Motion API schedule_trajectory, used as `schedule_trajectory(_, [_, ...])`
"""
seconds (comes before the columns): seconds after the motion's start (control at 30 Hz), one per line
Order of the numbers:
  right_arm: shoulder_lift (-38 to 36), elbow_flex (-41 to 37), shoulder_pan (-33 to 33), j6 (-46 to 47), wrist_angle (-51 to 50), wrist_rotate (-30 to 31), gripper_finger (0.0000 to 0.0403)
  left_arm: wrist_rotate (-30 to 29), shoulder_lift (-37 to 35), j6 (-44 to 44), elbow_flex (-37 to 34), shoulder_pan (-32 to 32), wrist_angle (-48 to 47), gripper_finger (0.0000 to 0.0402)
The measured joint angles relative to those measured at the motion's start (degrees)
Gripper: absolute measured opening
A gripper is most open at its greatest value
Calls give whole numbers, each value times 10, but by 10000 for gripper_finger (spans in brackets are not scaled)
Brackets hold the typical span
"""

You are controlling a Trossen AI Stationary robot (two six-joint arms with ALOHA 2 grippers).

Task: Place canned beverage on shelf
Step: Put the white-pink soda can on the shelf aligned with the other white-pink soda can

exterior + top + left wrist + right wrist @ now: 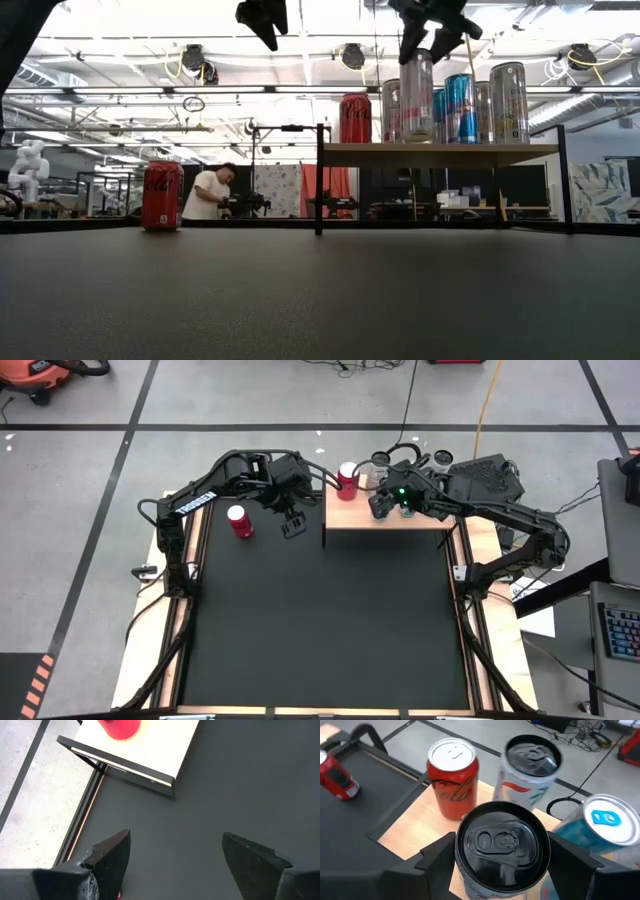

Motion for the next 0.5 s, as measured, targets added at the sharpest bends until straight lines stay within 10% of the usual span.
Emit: schedule_trajectory(0.5, [20,0,0,-12,16,1,249,0,0,0,0,0,0,311])
